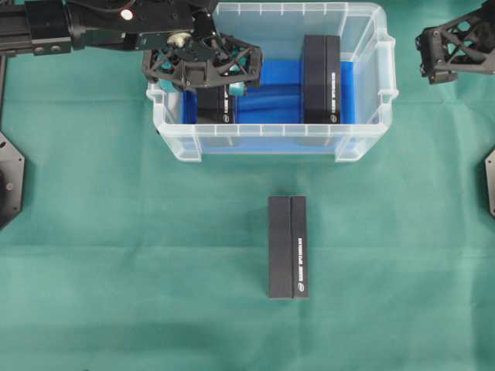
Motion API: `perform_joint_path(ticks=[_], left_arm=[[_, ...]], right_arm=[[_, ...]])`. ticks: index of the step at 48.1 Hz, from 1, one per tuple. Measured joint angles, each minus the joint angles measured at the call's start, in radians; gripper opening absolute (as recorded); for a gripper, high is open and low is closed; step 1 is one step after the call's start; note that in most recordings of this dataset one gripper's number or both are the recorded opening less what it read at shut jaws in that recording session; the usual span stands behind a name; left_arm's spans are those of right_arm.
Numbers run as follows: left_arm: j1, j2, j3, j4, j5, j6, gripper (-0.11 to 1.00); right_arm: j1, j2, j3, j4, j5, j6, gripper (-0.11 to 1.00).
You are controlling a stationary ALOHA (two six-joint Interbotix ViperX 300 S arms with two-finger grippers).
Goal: Take out the box from the case.
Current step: 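Lower the open left gripper around the left black box, then close the left gripper on the box and lift it upward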
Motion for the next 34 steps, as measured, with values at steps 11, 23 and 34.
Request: perform_joint_path(ticks=[11,23,34], left_arm=[[0.000,0.000,-0.003,-0.002,0.002,0.000,0.63],[0.000,-0.003,-0.008,-0.002,0.021,-0.003,0.63],[0.002,-0.008,-0.046,-0.005,0.071,0.005,0.62]], right_arm=[[0.000,0.000,0.000,-0.002,0.000,0.000,0.94],[0.000,-0.002,0.000,-0.002,0.000,0.000,0.94],[-0.002,-0.002,0.000,-0.002,0.000,0.000,0.94]])
